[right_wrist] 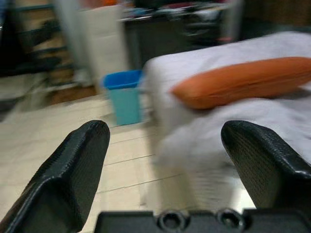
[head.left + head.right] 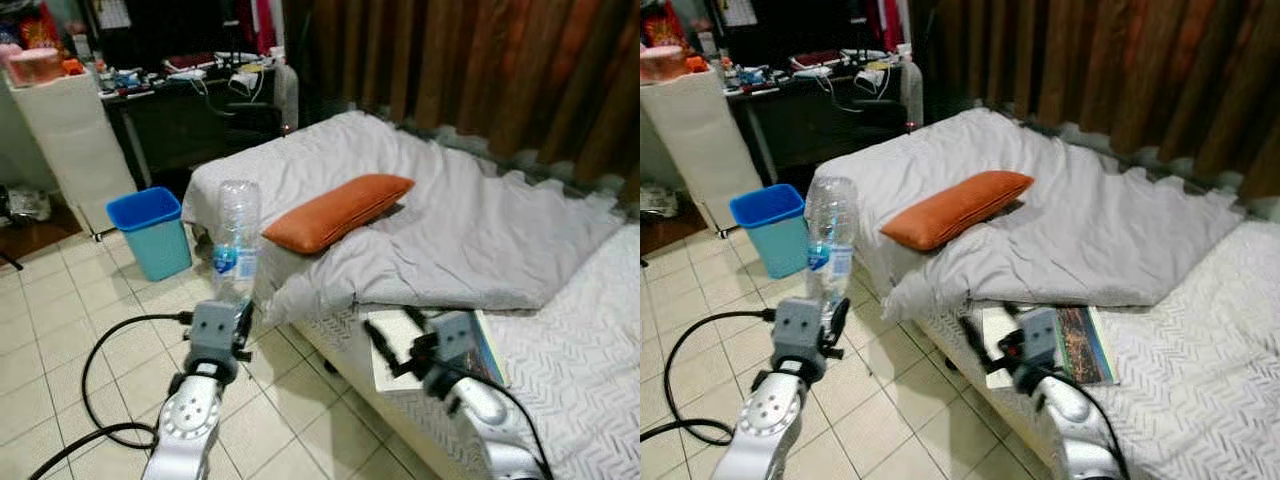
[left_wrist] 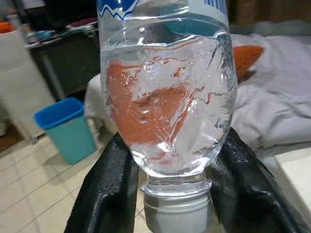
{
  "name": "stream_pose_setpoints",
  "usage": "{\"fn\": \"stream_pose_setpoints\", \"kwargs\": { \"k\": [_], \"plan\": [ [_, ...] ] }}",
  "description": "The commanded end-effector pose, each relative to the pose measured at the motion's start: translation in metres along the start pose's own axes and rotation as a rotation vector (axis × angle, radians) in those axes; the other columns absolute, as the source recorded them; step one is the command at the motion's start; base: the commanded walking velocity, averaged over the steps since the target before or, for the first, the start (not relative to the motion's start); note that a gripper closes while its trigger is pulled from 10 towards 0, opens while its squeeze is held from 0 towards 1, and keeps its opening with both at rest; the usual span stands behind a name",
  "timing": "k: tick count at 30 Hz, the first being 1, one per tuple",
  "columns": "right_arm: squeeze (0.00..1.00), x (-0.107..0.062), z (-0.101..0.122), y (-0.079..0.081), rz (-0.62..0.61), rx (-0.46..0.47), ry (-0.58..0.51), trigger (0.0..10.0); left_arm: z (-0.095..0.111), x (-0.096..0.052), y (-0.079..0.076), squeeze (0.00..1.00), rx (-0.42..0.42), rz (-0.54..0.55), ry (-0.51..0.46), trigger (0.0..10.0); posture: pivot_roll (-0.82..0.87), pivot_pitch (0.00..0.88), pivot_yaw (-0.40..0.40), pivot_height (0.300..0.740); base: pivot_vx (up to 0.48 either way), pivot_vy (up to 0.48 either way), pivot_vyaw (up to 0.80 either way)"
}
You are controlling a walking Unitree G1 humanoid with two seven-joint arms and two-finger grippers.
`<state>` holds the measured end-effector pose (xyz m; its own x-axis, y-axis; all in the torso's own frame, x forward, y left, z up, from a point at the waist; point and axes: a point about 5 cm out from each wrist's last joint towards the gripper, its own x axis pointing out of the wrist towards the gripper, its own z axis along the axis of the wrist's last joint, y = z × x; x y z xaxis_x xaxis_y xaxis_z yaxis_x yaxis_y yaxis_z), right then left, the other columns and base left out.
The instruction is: Clean up the room
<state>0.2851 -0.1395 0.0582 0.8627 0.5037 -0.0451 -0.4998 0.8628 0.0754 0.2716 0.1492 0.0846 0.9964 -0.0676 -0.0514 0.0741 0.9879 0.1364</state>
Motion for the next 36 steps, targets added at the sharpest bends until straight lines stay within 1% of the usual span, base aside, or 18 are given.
{"fn": "stream_pose_setpoints", "kwargs": {
  "k": [1,4,5,8,10,14,16,18,20,22,26,28,31,36],
  "plan": [
    [0.00,0.002,0.002,-0.002,0.008,0.006,0.008,10.0,0.013,0.001,-0.002,0.00,0.021,-0.003,-0.069,10.0,0.08,0.000,0.015,0.740,0.000,0.000,0.51],
    [0.00,0.004,0.003,-0.006,-0.014,0.014,0.006,10.0,0.014,0.001,0.000,0.00,0.014,0.007,-0.077,10.0,0.09,0.000,0.012,0.740,0.000,0.000,0.51],
    [0.00,0.005,0.003,-0.007,-0.018,0.032,0.006,10.0,0.015,0.001,0.002,0.00,0.024,0.015,-0.083,10.0,0.10,0.000,0.001,0.740,0.000,0.000,0.51],
    [0.00,0.006,0.003,-0.011,-0.020,0.056,0.012,10.0,0.020,-0.001,0.002,0.00,0.011,0.011,-0.122,10.0,0.11,0.000,-0.004,0.740,0.000,0.000,0.50],
    [0.00,0.006,0.002,-0.010,-0.011,0.061,0.020,10.0,0.022,-0.003,0.003,0.00,0.008,0.013,-0.135,10.0,0.11,0.000,-0.009,0.740,0.339,0.000,0.50],
    [0.00,0.004,-0.001,-0.013,-0.025,0.077,0.034,10.0,0.021,-0.006,0.002,0.00,-0.013,0.015,-0.134,10.0,0.12,0.000,-0.012,0.740,0.480,0.000,0.50],
    [0.00,0.002,-0.003,-0.016,-0.042,0.082,0.037,10.0,0.018,-0.007,0.004,0.00,-0.045,0.036,-0.113,10.0,0.11,0.000,-0.011,0.740,0.480,0.000,0.50],
    [0.00,0.001,-0.002,-0.017,-0.057,0.080,0.030,10.0,0.017,-0.007,0.006,0.00,-0.054,0.047,-0.104,10.0,0.11,0.000,-0.011,0.740,0.480,0.000,0.48],
    [0.00,0.003,-0.001,-0.020,-0.096,0.063,0.039,10.0,0.015,-0.006,0.009,0.00,-0.072,0.059,-0.094,10.0,0.11,0.000,-0.007,0.740,0.467,0.000,0.00],
    [0.00,0.005,0.002,-0.025,-0.137,0.051,0.032,10.0,0.014,-0.005,0.010,0.00,-0.083,0.053,-0.092,10.0,0.10,0.000,-0.004,0.740,0.458,0.000,0.00],
    [0.00,0.004,0.005,-0.027,-0.146,0.069,0.002,10.0,0.014,-0.006,0.008,0.00,-0.067,0.045,-0.094,10.0,0.10,0.000,-0.002,0.740,0.449,0.000,0.16],
    [0.00,0.005,0.004,-0.027,-0.144,0.043,0.015,10.0,0.014,-0.005,0.010,0.00,-0.071,0.050,-0.093,10.0,0.10,0.000,-0.003,0.740,0.446,0.000,0.63],
    [0.00,0.007,0.006,-0.024,-0.146,0.032,0.007,10.0,0.013,-0.005,0.013,0.00,-0.074,0.060,-0.092,10.0,0.11,0.000,-0.005,0.740,0.446,0.000,0.55],
    [0.00,0.009,0.006,-0.023,-0.149,0.030,0.005,10.0,0.015,-0.006,0.012,0.00,-0.054,0.058,-0.103,10.0,0.11,0.000,-0.008,0.740,0.446,0.000,0.00]
  ]
}}
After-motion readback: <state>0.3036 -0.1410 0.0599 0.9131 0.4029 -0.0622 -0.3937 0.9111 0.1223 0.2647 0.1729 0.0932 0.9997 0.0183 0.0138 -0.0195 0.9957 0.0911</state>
